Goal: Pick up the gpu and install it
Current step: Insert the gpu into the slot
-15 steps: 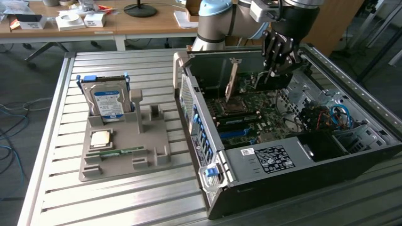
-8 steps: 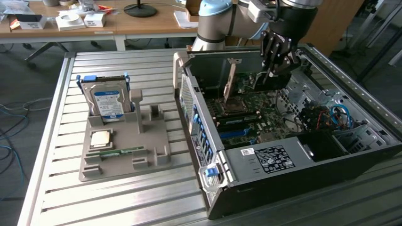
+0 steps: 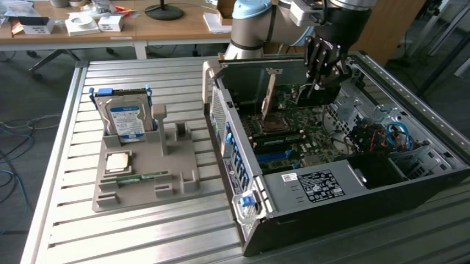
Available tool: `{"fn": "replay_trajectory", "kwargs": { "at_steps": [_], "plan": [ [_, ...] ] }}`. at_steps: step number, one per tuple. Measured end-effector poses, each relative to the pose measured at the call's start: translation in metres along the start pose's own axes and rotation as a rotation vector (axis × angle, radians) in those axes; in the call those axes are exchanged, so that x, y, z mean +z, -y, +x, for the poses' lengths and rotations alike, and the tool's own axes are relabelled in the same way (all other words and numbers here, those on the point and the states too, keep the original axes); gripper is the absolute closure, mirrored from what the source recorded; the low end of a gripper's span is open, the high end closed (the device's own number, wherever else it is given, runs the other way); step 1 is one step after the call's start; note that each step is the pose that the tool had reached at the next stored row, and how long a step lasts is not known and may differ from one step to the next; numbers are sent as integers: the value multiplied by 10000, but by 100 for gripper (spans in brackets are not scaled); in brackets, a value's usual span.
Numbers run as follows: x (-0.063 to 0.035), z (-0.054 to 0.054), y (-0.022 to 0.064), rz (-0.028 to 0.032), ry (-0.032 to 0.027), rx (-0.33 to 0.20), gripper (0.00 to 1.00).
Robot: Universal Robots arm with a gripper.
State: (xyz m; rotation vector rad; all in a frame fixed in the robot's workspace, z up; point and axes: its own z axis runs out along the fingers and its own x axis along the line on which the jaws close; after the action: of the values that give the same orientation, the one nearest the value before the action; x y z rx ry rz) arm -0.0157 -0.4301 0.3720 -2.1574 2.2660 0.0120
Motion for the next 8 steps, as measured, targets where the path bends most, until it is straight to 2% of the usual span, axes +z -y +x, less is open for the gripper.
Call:
{"fn": "replay_trajectory", "kwargs": {
  "at_steps": [5, 8],
  "plan": [
    [0, 0, 0, -11, -2, 2, 74],
    [0, 0, 2, -78, -5, 1, 74]
  ]
}}
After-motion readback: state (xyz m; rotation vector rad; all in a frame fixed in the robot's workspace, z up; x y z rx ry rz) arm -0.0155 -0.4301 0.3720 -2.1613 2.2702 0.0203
